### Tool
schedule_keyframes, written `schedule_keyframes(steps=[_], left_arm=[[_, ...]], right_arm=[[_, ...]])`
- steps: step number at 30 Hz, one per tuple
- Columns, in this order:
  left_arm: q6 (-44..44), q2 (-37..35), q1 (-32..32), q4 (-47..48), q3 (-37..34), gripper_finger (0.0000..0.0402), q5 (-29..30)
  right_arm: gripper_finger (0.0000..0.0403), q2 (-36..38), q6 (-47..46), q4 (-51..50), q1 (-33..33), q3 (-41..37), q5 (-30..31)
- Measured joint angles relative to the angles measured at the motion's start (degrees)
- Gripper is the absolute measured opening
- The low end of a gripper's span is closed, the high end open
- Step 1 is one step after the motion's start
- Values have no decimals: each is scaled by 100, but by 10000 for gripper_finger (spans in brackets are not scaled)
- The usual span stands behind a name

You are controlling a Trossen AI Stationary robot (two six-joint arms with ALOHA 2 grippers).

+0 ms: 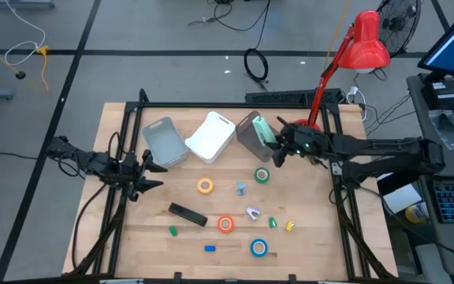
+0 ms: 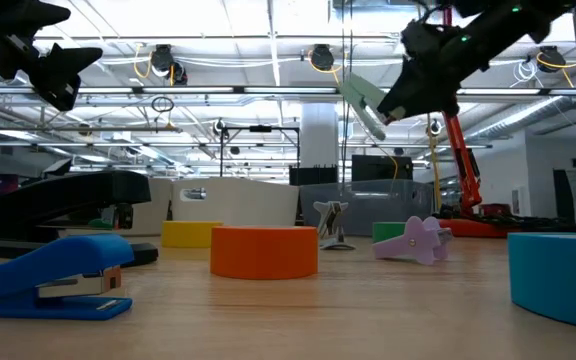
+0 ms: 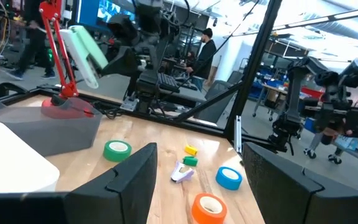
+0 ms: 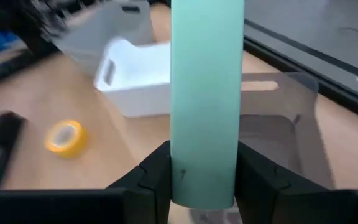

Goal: Pick and place Stapler, Stapler remover, tape
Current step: Put the big light green stapler into the black bin

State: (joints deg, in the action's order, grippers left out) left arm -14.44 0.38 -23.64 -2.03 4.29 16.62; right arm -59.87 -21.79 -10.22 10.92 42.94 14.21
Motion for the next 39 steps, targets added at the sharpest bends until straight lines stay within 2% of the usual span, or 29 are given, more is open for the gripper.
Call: schedule_keyframes(steps=[8, 18, 24, 39], left_arm=[[13, -1, 0, -1, 0, 241, 0], [13, 0, -1, 0, 0, 241, 0], [31, 0, 0, 3, 0, 241, 0], [42, 0, -2, 4, 0, 241, 0]], right_arm=[[125, -1156, 533, -1167, 708, 900, -387], [127, -1936, 797, -1892, 1223, 1686, -600], [127, -2336, 767, -2169, 1440, 1733, -1150], [127, -2721, 766, -2190, 1730, 1735, -1436]])
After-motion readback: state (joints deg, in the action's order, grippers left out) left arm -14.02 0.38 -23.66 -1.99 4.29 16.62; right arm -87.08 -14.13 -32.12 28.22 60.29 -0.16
